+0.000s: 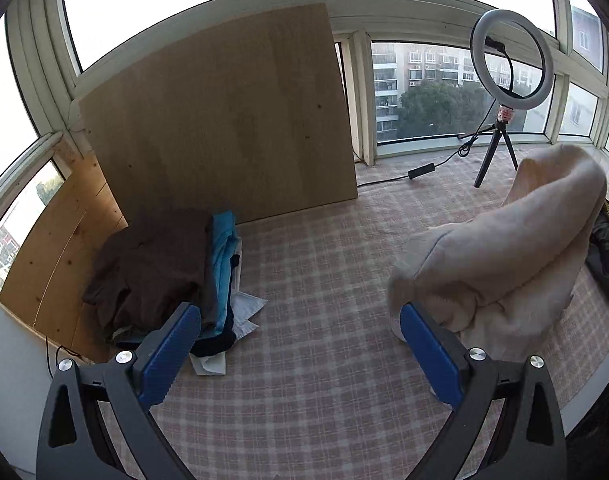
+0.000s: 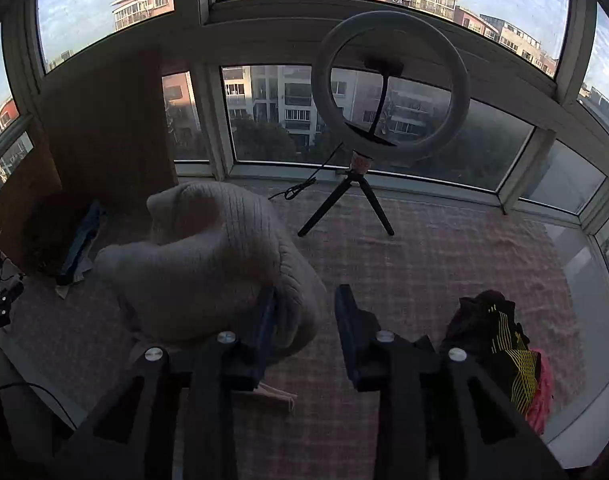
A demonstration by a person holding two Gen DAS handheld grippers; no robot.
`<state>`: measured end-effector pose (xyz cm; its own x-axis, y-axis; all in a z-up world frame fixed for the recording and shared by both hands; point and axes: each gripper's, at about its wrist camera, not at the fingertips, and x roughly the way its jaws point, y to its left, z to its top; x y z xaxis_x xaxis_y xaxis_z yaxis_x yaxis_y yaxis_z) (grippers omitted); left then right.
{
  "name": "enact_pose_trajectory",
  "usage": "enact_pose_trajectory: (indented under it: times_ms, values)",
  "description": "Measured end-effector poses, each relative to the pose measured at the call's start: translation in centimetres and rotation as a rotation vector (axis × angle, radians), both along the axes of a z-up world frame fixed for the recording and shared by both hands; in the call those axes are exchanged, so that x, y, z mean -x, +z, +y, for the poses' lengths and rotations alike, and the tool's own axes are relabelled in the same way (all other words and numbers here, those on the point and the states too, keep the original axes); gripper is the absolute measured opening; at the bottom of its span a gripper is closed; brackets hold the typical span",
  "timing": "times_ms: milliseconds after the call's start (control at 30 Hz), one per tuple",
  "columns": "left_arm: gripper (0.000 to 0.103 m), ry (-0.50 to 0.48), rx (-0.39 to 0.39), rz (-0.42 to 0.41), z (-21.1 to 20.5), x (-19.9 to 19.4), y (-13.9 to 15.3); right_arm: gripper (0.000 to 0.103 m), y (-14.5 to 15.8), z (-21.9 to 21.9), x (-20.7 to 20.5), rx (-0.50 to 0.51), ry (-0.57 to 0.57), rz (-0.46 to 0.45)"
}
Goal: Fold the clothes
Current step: 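Carry the cream sweater with the right gripper onto the open cloth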
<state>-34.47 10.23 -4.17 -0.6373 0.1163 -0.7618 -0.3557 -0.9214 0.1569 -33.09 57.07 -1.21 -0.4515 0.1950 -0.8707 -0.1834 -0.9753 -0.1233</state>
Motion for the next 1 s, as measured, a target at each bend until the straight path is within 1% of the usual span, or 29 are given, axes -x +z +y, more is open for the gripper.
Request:
enact_pose_trajectory:
  times_ms: [33, 100, 167, 233, 300, 367, 433, 467, 533, 600, 733, 800, 833, 867, 900, 933, 967, 1000]
  values:
    - [0.101, -0.027, 0.01, -0.023, 1.0, 0.8, -0.9, 0.03, -3.3, 0.8, 0.2, 0.007, -0.032, -0.036]
    - [0.101, -0.083, 0.038, -0.07, 3.3, 2.2, -3.1, 0.03, -8.0, 2.1, 0.3, 0.113, -0.057, -0.082]
    - [0.101, -0.14, 0.061, -0.114, 5.5, 3.4, -5.1, 0.03, -11.0, 3.0, -0.1, 0.215, -0.055, -0.107]
    - [0.101, -0.198, 0.099, -0.139, 7.7, 4.3, -6.8, 0.03, -12.9, 3.2, 0.0, 0.215, -0.067, -0.125]
    - [0.101, -0.235, 0.125, -0.16, 9.4, 5.4, -8.3, 0.03, -13.5, 3.5, 0.9, 0.175, -0.058, -0.134]
    - [0.1, -0.247, 0.127, -0.187, 10.7, 6.6, -9.3, 0.031, -13.8, 4.2, 1.9, 0.141, -0.054, -0.136]
    - [0.1, -0.254, 0.117, -0.205, 11.3, 7.8, -9.9, 0.031, -13.7, 5.3, 3.0, 0.152, -0.046, -0.126]
    - [0.1, -0.26, 0.117, -0.214, 11.6, 8.4, -10.2, 0.035, -13.7, 5.7, 3.7, 0.154, -0.037, -0.125]
    - [0.1, -0.291, 0.132, -0.224, 12.3, 9.2, -11.0, 0.038, -13.8, 6.2, 5.0, 0.15, -0.015, -0.128]
    - [0.1, -0.342, 0.157, -0.228, 13.3, 9.7, -11.7, 0.038, -14.0, 6.4, 6.3, 0.147, 0.014, -0.134]
    - [0.1, -0.428, 0.177, -0.257, 15.1, 10.1, -12.9, 0.038, -15.0, 6.0, 8.3, 0.148, 0.092, -0.159]
    - [0.097, -0.446, 0.198, -0.264, 16.0, 10.4, -13.7, 0.038, -15.4, 5.6, 9.0, 0.142, 0.129, -0.168]
    - [0.086, -0.448, 0.205, -0.269, 16.3, 10.7, -14.0, 0.038, -15.7, 5.5, 9.3, 0.138, 0.148, -0.173]
    - [0.071, -0.448, 0.203, -0.286, 16.6, 11.0, -14.3, 0.038, -15.8, 5.4, 9.5, 0.14, 0.172, -0.175]
    - [0.064, -0.448, 0.198, -0.308, 16.8, 11.2, -14.6, 0.038, -15.9, 5.3, 9.7, 0.144, 0.198, -0.176]
    - [0.052, -0.45, 0.189, -0.327, 16.9, 11.5, -14.9, 0.038, -15.9, 5.2, 9.8, 0.142, 0.223, -0.176]
    - [0.036, -0.453, 0.178, -0.345, 17.0, 11.7, -15.1, 0.038, -16.0, 5.1, 10.0, 0.134, 0.25, -0.176]
    - [0.028, -0.45, 0.174, -0.353, 17.1, 11.8, -15.3, 0.038, -16.0, 4.9, 10.2, 0.122, 0.276, -0.175]
